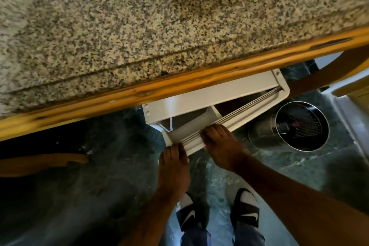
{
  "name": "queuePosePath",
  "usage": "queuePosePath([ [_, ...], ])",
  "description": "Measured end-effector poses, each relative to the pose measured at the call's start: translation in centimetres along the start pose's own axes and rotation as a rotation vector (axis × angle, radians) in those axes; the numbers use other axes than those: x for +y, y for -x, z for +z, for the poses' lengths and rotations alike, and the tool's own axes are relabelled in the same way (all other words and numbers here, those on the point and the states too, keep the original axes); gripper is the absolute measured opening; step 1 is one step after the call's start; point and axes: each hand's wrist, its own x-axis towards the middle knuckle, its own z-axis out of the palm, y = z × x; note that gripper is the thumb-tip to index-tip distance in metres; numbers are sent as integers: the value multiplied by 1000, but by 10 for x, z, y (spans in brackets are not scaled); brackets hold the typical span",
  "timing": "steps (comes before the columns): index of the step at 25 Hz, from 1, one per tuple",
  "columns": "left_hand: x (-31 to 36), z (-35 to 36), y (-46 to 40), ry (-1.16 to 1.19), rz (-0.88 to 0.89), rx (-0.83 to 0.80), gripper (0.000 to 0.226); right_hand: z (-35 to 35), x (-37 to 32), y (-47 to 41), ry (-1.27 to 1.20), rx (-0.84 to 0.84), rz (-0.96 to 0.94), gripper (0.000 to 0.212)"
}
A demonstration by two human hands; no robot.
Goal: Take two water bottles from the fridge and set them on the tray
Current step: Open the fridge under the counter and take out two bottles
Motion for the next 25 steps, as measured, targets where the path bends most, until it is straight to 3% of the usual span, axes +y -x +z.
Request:
queuePosePath([
  [4,29,7,35,72,-19,-41,62,-1,3,32,-109,-45,-8,52],
  [11,82,14,93,53,82,-172,80,1,7,95,-216,56,25,31],
  [16,119,17,110,110,254,-340,96,-1,11,129,-229,156,142,26],
  [20,142,21,117,161,392,-451,99,-2,12,153,-206,189,339,27],
  [23,146,24,112,137,666,-433,83,1,13,161,-193,229,467,23],
  [25,142,31,103,113,909,-311,60,3,17,165,-160,260,546,19],
])
